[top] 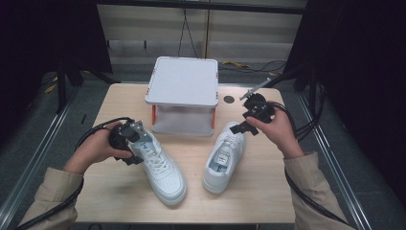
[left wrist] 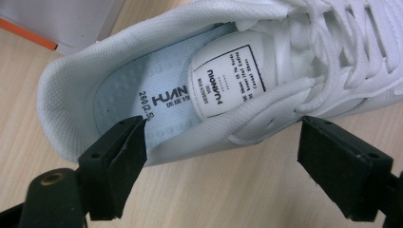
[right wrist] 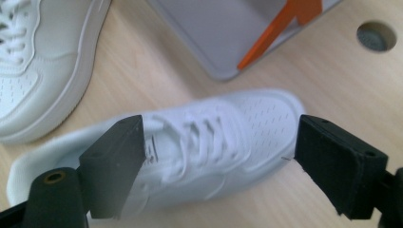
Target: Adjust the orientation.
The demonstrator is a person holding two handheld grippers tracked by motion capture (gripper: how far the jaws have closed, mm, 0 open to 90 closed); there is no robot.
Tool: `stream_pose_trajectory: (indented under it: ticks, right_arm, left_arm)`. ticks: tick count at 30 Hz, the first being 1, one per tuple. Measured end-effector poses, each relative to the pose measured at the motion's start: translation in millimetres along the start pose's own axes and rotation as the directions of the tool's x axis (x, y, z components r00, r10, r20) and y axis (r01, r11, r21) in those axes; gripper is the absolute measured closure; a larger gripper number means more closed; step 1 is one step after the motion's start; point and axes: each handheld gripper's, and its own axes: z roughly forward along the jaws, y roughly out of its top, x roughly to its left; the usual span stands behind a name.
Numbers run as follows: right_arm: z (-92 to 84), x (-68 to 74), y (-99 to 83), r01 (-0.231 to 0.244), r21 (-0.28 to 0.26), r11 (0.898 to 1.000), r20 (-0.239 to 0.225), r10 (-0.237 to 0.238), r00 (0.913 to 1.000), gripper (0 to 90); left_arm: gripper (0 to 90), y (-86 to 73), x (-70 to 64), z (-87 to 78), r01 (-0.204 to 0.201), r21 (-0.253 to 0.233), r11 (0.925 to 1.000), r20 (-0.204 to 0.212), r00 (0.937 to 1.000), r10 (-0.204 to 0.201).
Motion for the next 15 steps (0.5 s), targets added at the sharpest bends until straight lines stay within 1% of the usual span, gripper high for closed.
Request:
stream_pose_trajectory:
  ticks: [2, 3, 4, 5, 6, 7, 9, 10, 11, 12, 13, 14, 15]
  right_arm:
    - [0.7, 0.2, 15.2, 0.009, -0.008, 1.0, 0.007, -0.008, 0.9999, 16.6]
    - [1.2, 1.0, 22.8, 0.014, -0.01, 1.0, 0.003, -0.013, 0.9999, 16.6]
    - [2.6, 3.3, 37.6, 0.029, -0.018, 0.999, 0.013, -0.029, 0.9995, 16.6]
    - [2.6, 3.3, 37.6, 0.029, -0.018, 0.999, 0.013, -0.029, 0.9995, 16.6]
    - [3.9, 6.1, 51.2, 0.041, -0.023, 0.999, 0.024, -0.04, 0.9989, 17.7]
    - [3.9, 6.1, 51.2, 0.041, -0.023, 0.999, 0.024, -0.04, 0.9989, 17.7]
    - [6.2, 7.5, 62.8, 0.042, -0.041, 0.998, 0.023, -0.041, 0.9989, 20.8]
    - [8.0, 8.7, 69.8, 0.039, -0.052, 0.998, 0.014, -0.038, 0.9992, 21.0]
    - [10.7, 10.5, 78.9, 0.031, -0.052, 0.998, 0.01, -0.03, 0.9995, 22.6]
    - [12.4, 11.1, 83.7, 0.033, -0.051, 0.998, 0.016, -0.032, 0.9993, 24.2]
    - [12.4, 11.1, 83.7, 0.033, -0.051, 0.998, 0.016, -0.032, 0.9993, 24.2]
    - [14.1, 12.1, 88.6, 0.033, -0.049, 0.998, 0.021, -0.032, 0.9993, 26.3]
    - [17.8, 12.9, 97.9, 0.047, -0.06, 0.997, 0.021, -0.046, 0.9987, 27.2]
  left_arm:
    - [16.9, -1.2, -1.6, 2.2, -0.01, -0.011, 0.9999, 0.017, 0.9998, 0.011]
    - [17.5, -1.2, -1.6, 3.5, -0.031, -0.006, 0.9995, 0.029, 0.9991, 0.031]
    - [18.1, -1.4, -2.2, 7.1, -0.044, -0.006, 0.999, 0.028, 0.9986, 0.044]
    - [18.1, -1.4, -2.2, 7.1, -0.044, -0.006, 0.999, 0.028, 0.9986, 0.044]
    - [18.0, -1.2, -1.5, 8.1, -0.044, -0.007, 0.999, 0.034, 0.9984, 0.044]
    - [18.0, -1.3, -1.2, 9.4, -0.043, -0.014, 0.999, 0.038, 0.9984, 0.043]
    - [19.2, -1.1, -0.1, 11.2, -0.063, -0.013, 0.9979, 0.052, 0.9967, 0.063]
    - [19.9, -0.9, 0.5, 11.7, -0.07, -0.012, 0.9975, 0.052, 0.9962, 0.07]
    - [21.1, -0.9, 0.6, 12.5, -0.069, -0.01, 0.9975, 0.056, 0.996, 0.07]
    - [21.6, -0.7, 0.2, 13.2, -0.078, -0.008, 0.997, 0.05, 0.9957, 0.078]
    - [21.6, -0.3, 1.2, 13.1, -0.099, 0.006, 0.9951, 0.052, 0.9938, 0.099]
    - [22.5, -1.0, 0.3, 14.6, -0.094, -0.001, 0.9955, 0.046, 0.9945, 0.094]
    - [24.9, -2.5, 0.2, 15.7, -0.08, -0.015, 0.9967, 0.05, 0.9955, 0.081]
